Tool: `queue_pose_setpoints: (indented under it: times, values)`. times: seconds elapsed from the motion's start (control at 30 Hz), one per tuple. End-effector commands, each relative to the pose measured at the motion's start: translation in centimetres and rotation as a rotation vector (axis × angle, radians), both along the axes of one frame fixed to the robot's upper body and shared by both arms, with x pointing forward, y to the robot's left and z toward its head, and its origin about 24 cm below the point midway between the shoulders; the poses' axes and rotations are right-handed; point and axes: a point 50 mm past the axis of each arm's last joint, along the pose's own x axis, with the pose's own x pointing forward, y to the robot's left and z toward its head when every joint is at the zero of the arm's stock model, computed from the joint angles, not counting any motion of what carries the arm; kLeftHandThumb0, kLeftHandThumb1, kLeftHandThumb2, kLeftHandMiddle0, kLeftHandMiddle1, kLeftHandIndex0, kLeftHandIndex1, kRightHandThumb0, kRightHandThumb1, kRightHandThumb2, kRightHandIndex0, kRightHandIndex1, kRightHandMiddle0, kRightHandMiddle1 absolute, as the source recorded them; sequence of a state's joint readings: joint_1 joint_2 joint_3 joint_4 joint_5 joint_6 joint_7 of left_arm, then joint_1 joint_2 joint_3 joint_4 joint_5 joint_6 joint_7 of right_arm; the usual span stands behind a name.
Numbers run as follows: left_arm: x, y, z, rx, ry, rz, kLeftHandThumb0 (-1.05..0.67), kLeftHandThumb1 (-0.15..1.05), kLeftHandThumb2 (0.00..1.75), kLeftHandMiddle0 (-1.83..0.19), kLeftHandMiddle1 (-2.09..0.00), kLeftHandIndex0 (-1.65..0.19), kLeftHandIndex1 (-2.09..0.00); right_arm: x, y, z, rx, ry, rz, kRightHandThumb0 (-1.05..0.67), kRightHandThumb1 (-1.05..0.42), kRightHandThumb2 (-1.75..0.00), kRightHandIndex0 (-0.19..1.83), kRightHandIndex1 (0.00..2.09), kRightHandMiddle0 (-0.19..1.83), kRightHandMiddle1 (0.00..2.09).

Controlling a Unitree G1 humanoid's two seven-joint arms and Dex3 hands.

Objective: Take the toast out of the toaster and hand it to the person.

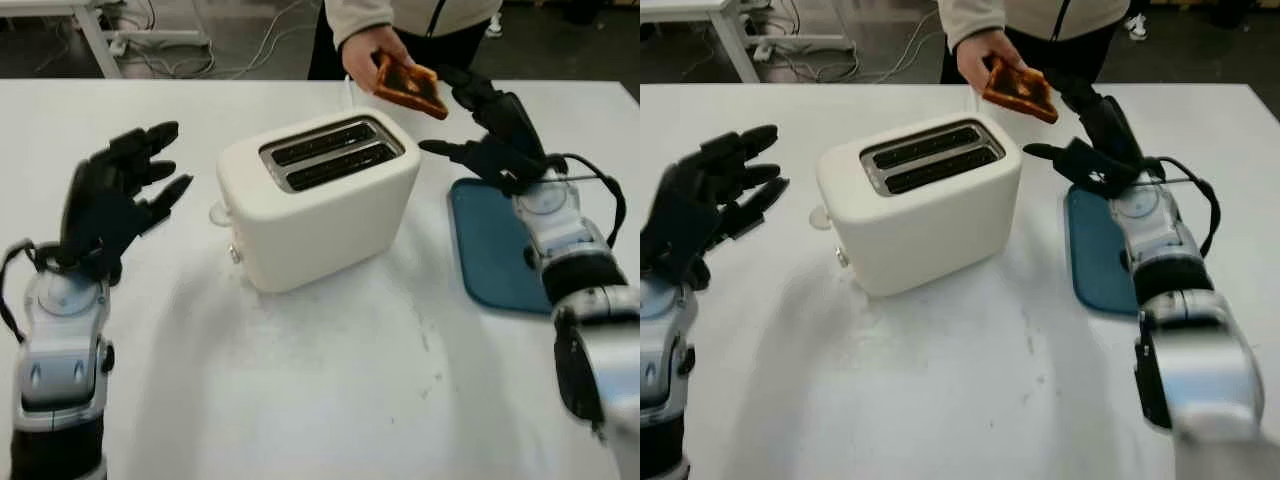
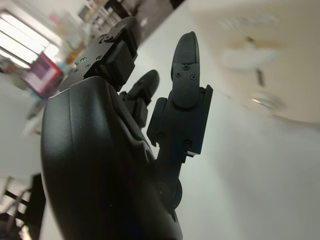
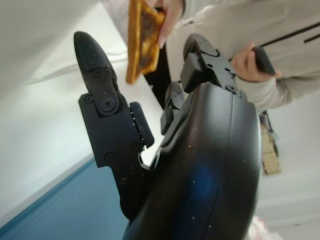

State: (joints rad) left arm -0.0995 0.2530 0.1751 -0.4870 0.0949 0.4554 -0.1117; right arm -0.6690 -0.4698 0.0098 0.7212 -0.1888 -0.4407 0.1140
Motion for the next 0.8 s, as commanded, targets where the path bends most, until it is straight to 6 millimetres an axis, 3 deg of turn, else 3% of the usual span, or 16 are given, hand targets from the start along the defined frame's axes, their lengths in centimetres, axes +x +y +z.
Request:
queue_pose_setpoints:
  times: [0.0, 0.07, 0.2, 0.33, 0.77]
  values:
    - [-0.9, -0.6, -0.2, -0.03, 0.005, 0.008, -0.3, 0.92, 0.36, -0.24, -0.54, -0.42, 0.0, -1.8, -0.1, -1.3, 0.034, -0.029, 0.008, -0.67, -0.85, -0.01, 0.15, 0.01, 0.15, 0.01]
    - [-1.5, -1.1, -0.8, -0.07, 0.018, 0.021, -0.29, 0.92, 0.36, -0.23, -0.54, -0.41, 0.0, -3.4, 0.2, -2.6, 0.109, -0.021, 0.047, -0.68, -0.85, -0.01, 0.14, 0.01, 0.15, 0.01]
    - [-2.4, -2.1, -1.9, -0.097, 0.037, 0.04, -0.29, 0.92, 0.38, -0.2, -0.52, -0.39, 0.0, -6.2, 1.5, -5.0, 0.292, 0.067, 0.123, -0.51, -0.81, 0.0, 0.02, 0.0, 0.07, 0.0]
    - [-3.1, -2.9, -2.5, -0.089, 0.055, 0.041, -0.33, 0.92, 0.38, -0.15, -0.48, -0.33, 0.0, -8.5, 2.4, -6.2, 0.215, 0.057, 0.096, -0.57, -0.86, -0.02, 0.1, 0.04, 0.13, 0.03]
    - [-4.1, -3.6, -4.1, -0.12, 0.096, 0.058, -0.4, 0.92, 0.42, -0.17, -0.42, -0.29, 0.0, -12.2, 4.5, -9.3, 0.533, 0.122, 0.104, -0.44, -0.91, -0.01, 0.08, 0.01, 0.1, 0.0]
